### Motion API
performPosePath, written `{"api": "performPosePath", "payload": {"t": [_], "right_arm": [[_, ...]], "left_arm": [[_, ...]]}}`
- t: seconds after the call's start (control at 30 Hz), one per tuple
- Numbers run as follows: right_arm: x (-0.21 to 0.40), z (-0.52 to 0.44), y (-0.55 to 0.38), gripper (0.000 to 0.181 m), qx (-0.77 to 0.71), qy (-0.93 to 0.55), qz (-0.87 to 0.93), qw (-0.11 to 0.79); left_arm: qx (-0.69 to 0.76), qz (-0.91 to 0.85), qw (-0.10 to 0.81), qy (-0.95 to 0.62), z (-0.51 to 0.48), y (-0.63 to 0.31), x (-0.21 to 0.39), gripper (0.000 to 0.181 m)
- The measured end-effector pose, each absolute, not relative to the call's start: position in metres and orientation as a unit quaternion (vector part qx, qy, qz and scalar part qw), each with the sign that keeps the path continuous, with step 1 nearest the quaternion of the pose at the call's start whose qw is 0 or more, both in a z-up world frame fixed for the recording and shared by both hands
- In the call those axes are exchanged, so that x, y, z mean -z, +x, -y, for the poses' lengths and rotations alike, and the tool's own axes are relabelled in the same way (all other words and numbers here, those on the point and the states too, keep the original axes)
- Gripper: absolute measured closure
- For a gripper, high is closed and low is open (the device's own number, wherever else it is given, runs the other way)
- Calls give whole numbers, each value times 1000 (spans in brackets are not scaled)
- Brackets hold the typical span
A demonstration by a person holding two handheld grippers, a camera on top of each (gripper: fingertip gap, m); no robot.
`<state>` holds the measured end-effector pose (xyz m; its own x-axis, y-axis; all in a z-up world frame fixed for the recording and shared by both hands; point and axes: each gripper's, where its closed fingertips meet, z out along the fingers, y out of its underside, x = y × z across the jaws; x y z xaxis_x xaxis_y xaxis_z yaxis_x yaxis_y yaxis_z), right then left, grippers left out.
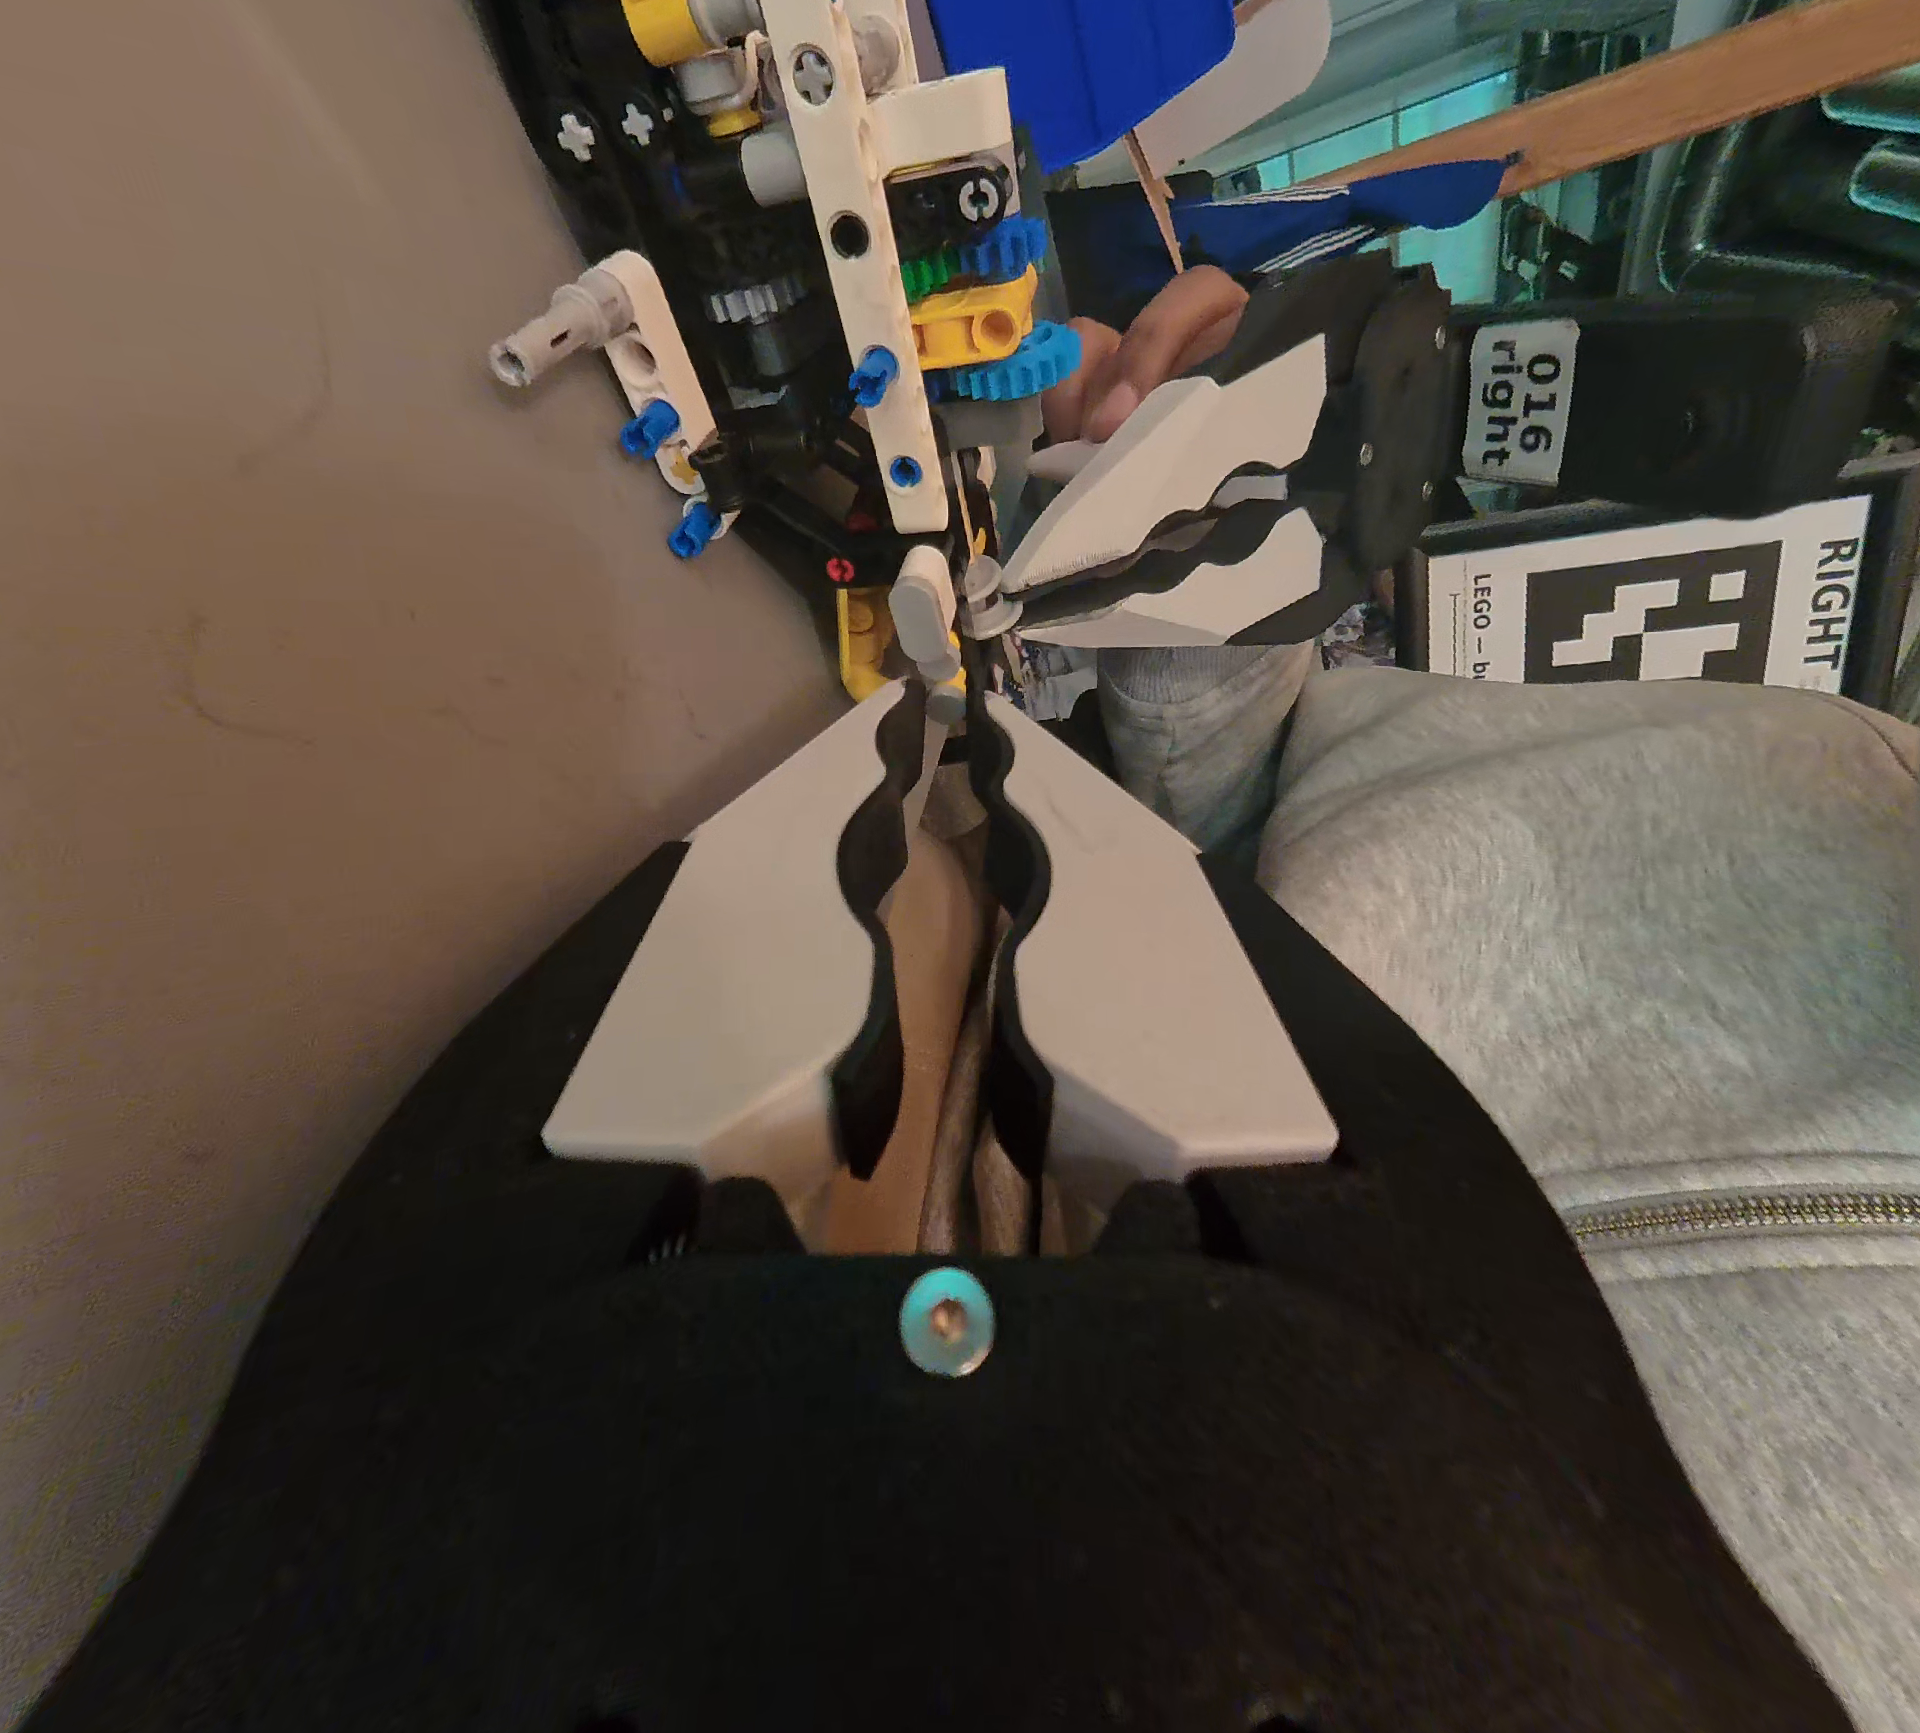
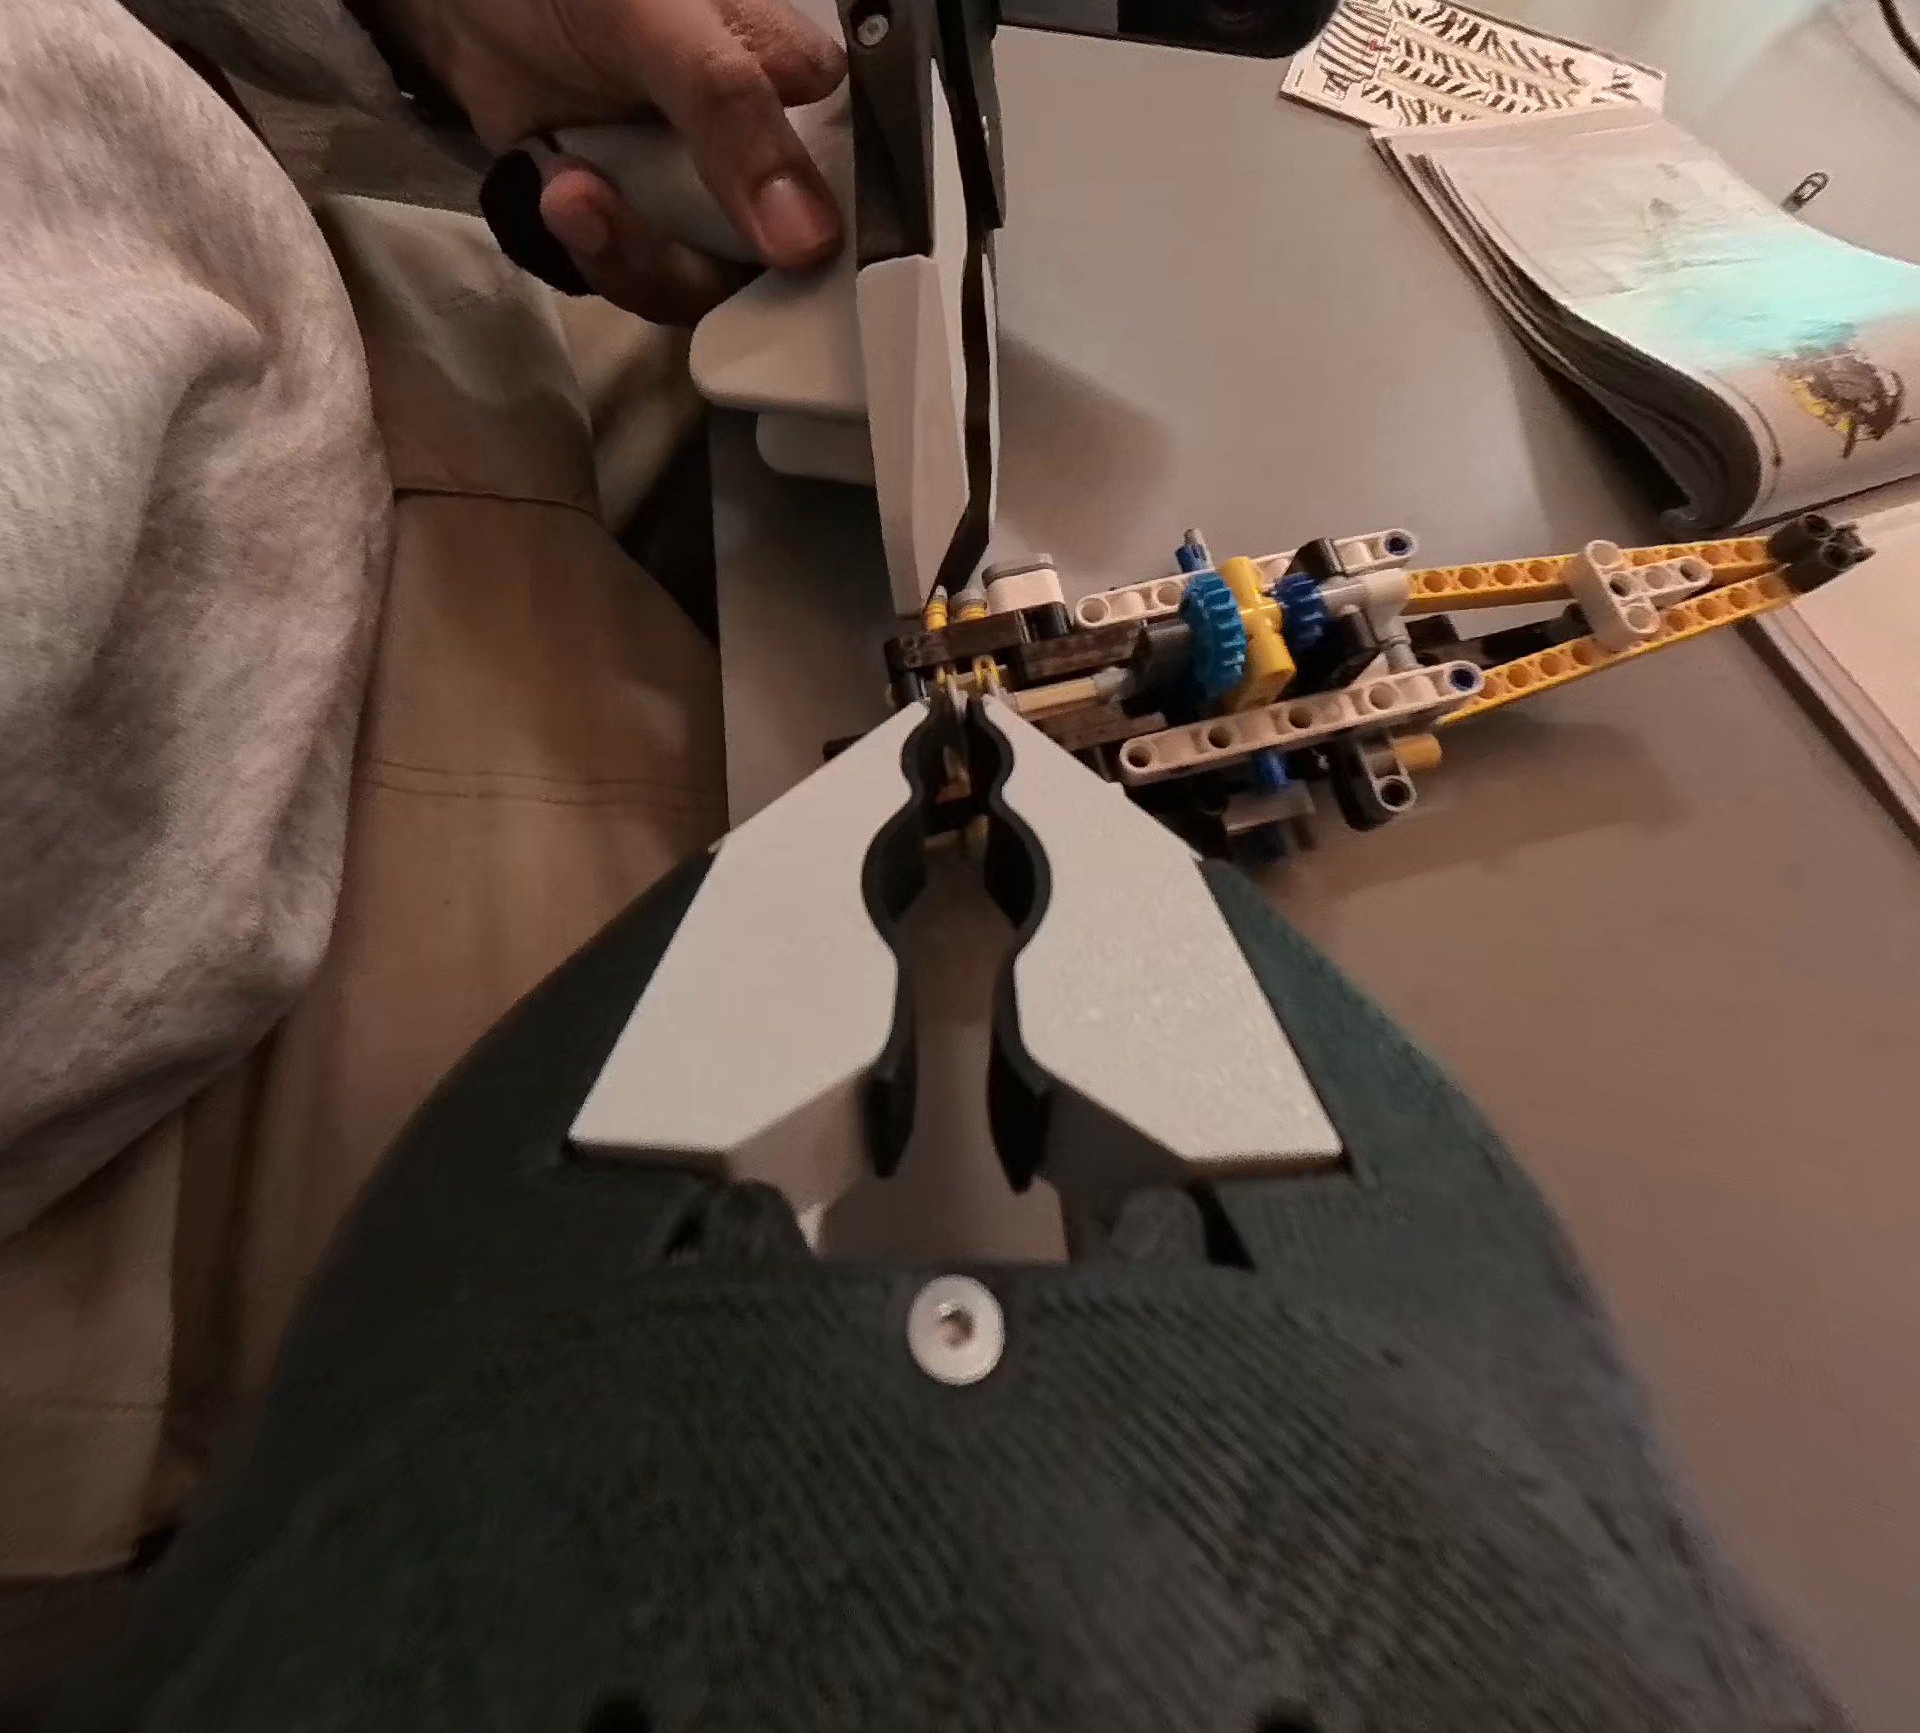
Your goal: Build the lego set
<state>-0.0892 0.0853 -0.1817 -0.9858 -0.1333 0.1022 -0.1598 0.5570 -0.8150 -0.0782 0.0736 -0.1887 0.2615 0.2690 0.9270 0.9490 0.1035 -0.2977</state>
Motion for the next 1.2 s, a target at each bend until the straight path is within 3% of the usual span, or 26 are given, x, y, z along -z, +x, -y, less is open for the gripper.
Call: {"api": "performPosePath", "payload": {"t": [0.77,0.93,1.2], "right_arm": [[181,-85,-88,181,-501,-2,860,-95],[179,-85,-90,181,-506,2,858,-88],[180,-92,-93,179,-479,39,877,-3]], "left_arm": [[288,520,539,-597,-75,-79,190,176],[294,522,541,-590,-75,-80,189,176],[294,522,541,-590,-76,-81,190,177]]}}
